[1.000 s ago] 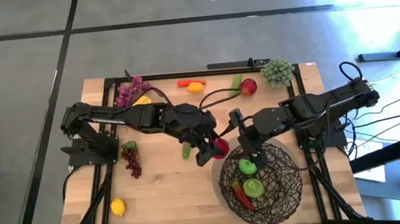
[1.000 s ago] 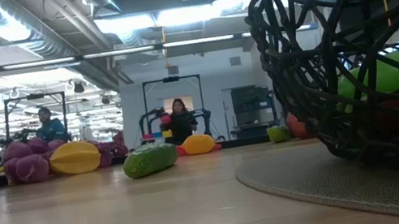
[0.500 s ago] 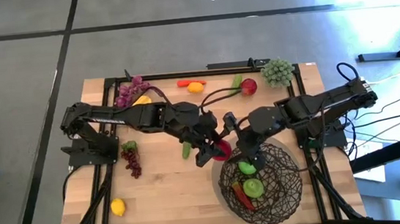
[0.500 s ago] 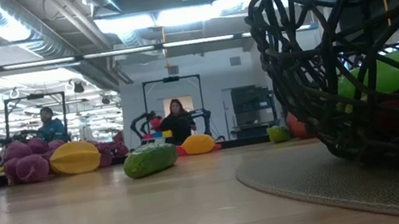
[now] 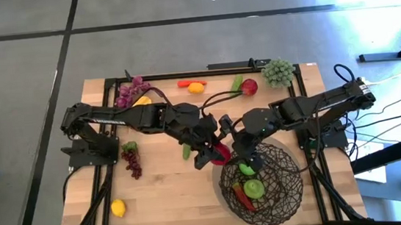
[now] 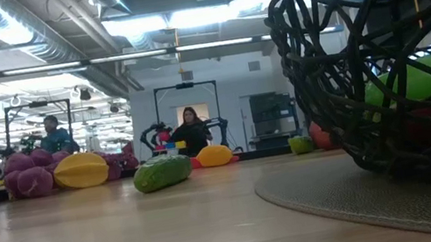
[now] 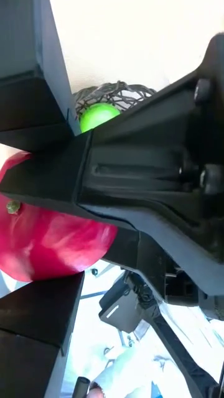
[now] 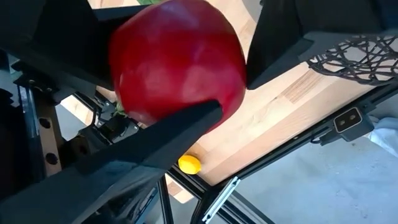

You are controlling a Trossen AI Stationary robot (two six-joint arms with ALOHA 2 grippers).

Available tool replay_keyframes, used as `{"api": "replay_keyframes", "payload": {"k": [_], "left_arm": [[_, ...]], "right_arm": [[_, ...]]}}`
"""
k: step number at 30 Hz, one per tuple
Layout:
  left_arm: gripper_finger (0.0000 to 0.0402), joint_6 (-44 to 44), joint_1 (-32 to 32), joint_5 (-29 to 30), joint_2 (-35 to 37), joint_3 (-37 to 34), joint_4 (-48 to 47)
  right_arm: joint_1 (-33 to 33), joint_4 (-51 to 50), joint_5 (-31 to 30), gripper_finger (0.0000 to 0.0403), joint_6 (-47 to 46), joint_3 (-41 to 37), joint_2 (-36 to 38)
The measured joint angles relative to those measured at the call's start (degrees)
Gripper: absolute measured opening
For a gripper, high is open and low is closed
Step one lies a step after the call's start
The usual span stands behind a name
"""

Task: Build produce basket
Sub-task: Put the red tomato into the wire basket

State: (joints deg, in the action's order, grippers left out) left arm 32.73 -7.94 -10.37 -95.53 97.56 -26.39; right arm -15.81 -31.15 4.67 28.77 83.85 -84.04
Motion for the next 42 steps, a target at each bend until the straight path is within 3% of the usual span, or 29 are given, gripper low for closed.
{"api": "replay_keyframes", "payload": {"k": [9, 19, 31, 42], "left_arm": [[0.0252, -0.07, 0.28, -0.09, 0.02, 0.0, -0.09], [0.028, -0.01, 0.31, -0.78, 0.02, 0.0, -0.14], [0.0283, 1.19, 1.03, -4.56, 0.02, 0.11, -2.04], [0.0283, 0.42, 2.05, -3.94, 0.11, 0.17, -3.37]], "right_arm": [[0.63, -0.01, 0.16, 0.0259, 0.18, 0.0, 0.04], [0.66, 0.3, 0.15, 0.0258, 0.02, -0.02, 0.04], [1.05, 0.38, 0.17, 0.0256, -1.77, -0.04, -0.15], [1.14, -0.06, 0.81, 0.0256, -3.3, -0.13, -0.14]]}}
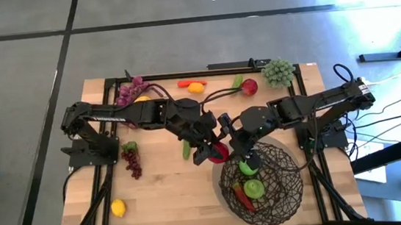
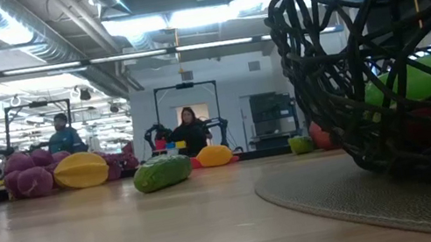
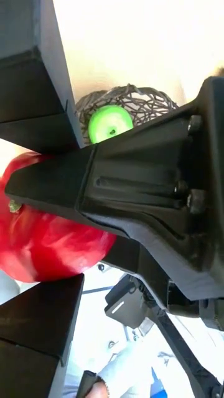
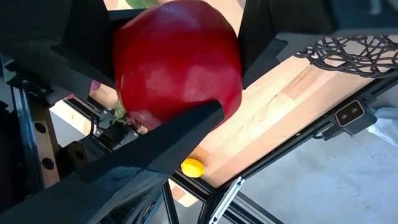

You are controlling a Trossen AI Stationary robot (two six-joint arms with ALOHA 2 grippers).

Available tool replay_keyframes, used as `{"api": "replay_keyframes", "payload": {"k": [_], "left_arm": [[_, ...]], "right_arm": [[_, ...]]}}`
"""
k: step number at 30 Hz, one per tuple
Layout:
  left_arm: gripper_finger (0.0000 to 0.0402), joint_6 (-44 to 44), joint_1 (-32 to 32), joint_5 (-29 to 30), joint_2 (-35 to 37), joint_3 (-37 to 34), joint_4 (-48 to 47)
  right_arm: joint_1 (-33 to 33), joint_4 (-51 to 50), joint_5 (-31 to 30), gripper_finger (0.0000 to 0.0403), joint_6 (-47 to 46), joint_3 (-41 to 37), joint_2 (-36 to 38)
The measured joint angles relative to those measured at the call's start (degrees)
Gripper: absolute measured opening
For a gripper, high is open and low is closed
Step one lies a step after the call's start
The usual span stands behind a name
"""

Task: Build produce basket
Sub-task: Put the red tomato into the wire basket

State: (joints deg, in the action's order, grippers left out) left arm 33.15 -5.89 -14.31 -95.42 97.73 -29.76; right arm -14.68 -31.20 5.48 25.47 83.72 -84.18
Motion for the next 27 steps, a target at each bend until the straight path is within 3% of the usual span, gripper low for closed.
{"api": "replay_keyframes", "payload": {"k": [9, 27], "left_arm": [[0.0283, -0.18, 0.31, 1.74, 0.01, 0.0, -0.5], [0.0283, -2.21, 0.81, 5.68, 0.33, -0.07, -7.81]], "right_arm": [[0.0, -0.28, -0.46, 0.0256, -0.15, 0.0, 0.07], [0.02, -4.33, -1.29, 0.0255, -10.57, 0.04, 0.13]]}}
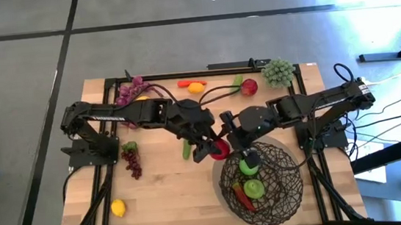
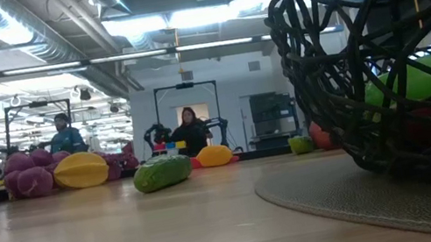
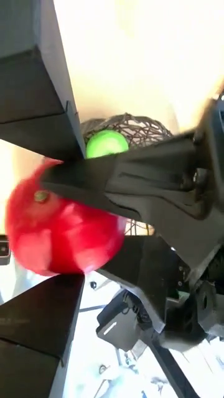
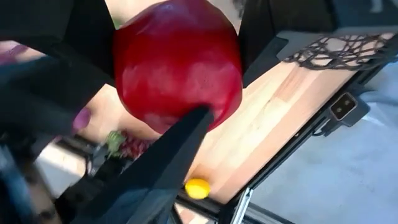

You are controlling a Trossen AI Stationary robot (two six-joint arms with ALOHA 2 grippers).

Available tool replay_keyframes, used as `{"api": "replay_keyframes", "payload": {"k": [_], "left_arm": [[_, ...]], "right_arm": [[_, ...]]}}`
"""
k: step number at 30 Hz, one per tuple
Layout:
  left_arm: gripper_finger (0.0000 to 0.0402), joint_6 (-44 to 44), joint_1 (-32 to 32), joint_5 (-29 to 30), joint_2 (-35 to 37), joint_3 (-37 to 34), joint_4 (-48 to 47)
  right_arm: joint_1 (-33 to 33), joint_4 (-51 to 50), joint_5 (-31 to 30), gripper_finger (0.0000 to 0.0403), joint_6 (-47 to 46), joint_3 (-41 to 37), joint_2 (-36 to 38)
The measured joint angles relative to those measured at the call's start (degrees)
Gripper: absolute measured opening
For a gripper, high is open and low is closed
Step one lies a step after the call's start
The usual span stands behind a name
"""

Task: Build produce basket
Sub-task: Put the red tomato into the wire basket

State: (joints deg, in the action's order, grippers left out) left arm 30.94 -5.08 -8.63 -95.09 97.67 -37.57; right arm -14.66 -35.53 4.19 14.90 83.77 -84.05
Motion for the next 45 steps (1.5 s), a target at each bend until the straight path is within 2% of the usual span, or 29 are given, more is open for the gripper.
{"api": "replay_keyframes", "payload": {"k": [5, 12, 17, 23, 27, 34, 38, 40, 43, 45], "left_arm": [[0.0283, -0.6, 0.13, 0.39, 0.15, 0.0, -2.69], [0.0283, -3.09, 0.16, 5.5, 0.02, -0.15, -8.91], [0.0283, -5.21, -0.38, 7.02, 0.0, -0.15, -11.61], [0.0283, -7.04, -1.14, 6.92, 0.0, -0.11, -13.55], [0.0283, -7.69, -2.0, 7.81, 0.0, -0.11, -13.4], [0.0283, -8.68, -4.03, 16.11, 0.4, -0.09, -12.69], [0.0283, -8.91, -5.13, 21.94, 1.02, -0.09, -12.13], [0.0283, -10.67, -5.44, 22.5, 1.25, 0.02, -10.58], [0.0283, -13.4, -5.6, 20.1, 1.27, 0.0, -9.44], [0.0283, -14.25, -5.6, 16.01, 1.36, 0.0, -7.92]], "right_arm": [[-0.23, -3.5, 0.42, 0.0255, -3.95, -0.07, 0.1], [-0.35, -6.15, -0.48, 0.0255, -10.44, 0.02, 0.42], [-0.64, -11.19, -5.91, 0.0255, -17.7, 0.02, 1.75], [-3.84, -18.93, -17.71, 0.0255, -29.28, 0.02, 6.64], [-7.36, -25.06, -25.56, 0.0255, -41.63, 0.06, 10.85], [-16.33, -43.26, -33.8, 0.0255, -71.04, 0.07, 13.97], [-21.92, -47.8, -33.86, 0.0255, -87.91, -1.87, 13.84], [-24.26, -47.15, -32.28, 0.0255, -93.44, -3.77, 13.68], [-26.74, -44.21, -29.16, 0.0255, -100.0, -7.75, 13.75], [-28.04, -41.38, -26.39, 0.0255, -103.03, -10.76, 13.7]]}}
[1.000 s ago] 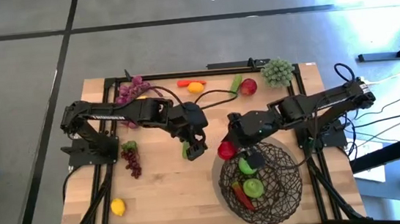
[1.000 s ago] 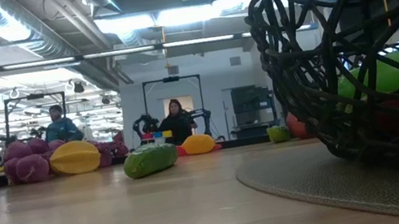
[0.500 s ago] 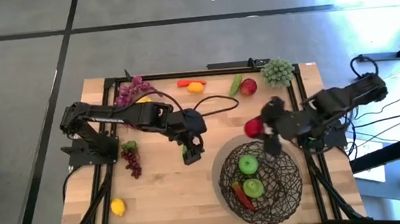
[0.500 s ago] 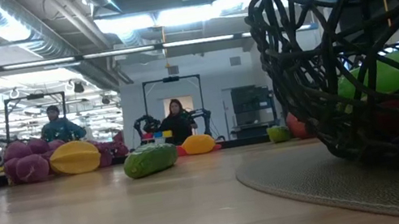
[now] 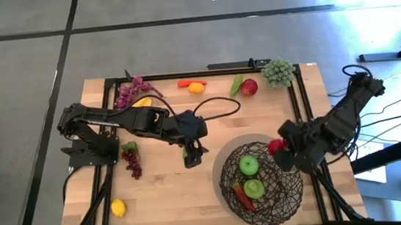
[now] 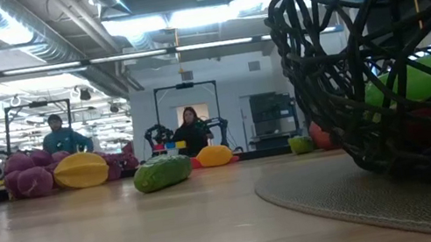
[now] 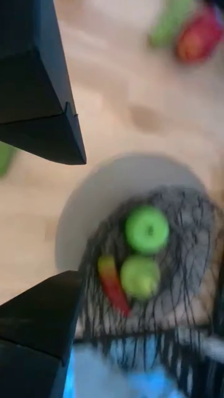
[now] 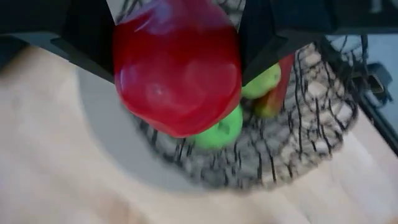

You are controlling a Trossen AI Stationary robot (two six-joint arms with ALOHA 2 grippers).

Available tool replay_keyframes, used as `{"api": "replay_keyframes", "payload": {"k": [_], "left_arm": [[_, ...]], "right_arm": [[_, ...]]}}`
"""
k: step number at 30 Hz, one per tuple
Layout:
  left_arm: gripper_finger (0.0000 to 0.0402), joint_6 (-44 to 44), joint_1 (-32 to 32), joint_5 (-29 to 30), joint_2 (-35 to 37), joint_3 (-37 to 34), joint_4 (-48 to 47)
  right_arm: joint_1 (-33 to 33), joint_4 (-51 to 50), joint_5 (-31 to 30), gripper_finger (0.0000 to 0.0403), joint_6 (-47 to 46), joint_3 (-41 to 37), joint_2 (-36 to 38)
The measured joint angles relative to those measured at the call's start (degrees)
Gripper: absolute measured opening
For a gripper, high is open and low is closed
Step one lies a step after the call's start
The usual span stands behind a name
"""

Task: Build produce basket
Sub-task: Put the red tomato into the wire basket

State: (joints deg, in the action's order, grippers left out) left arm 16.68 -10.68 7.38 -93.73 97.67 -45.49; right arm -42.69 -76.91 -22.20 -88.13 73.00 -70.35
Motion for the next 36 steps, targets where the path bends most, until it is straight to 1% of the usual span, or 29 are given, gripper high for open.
{"api": "replay_keyframes", "payload": {"k": [2, 3, 9, 13, 18, 21, 26, 32, 36], "left_arm": [[0.0283, -0.75, 0.02, -3.09, 0.04, 0.0, 0.5], [0.0283, -0.82, 0.02, -3.62, 0.04, 0.0, 0.92], [0.0283, -0.83, 0.04, -4.04, 0.04, 0.0, 1.47], [0.0283, -0.83, 0.02, -4.11, 0.04, 0.0, 1.43], [0.0283, -0.81, 0.04, -4.09, 0.04, 0.0, 1.45], [0.0283, -0.77, 0.03, -4.11, 0.04, 0.0, 1.43], [0.0283, -0.49, 0.04, -4.11, 0.04, 0.0, 1.45], [0.0283, -0.37, 0.04, -4.11, 0.04, -0.02, 1.76], [0.0283, -0.35, 0.03, -4.09, 0.04, -0.04, 1.94]], "right_arm": [[-1.08, 4.04, 2.31, 0.0255, -1.89, -3.18, 0.02], [-1.5, 6.49, 3.07, 0.0255, -2.5, -4.84, 0.02], [-3.07, 21.67, 5.55, 0.0255, -3.3, -15.59, -0.02], [-3.07, 29.39, 5.82, 0.0255, -3.13, -21.76, -0.02], [-3.01, 32.52, 4.39, 0.0255, -3.0, -27.59, -0.02], [-3.0, 34.15, 4.67, 0.0255, -2.16, -29.89, -0.02], [-3.0, 36.47, 4.73, 0.0258, -1.69, -31.95, 0.09], [-2.96, 37.16, 5.19, 0.0282, -2.89, -33.39, -0.02], [-2.59, 38.29, 4.98, 0.0288, -2.89, -33.39, 0.0]]}}
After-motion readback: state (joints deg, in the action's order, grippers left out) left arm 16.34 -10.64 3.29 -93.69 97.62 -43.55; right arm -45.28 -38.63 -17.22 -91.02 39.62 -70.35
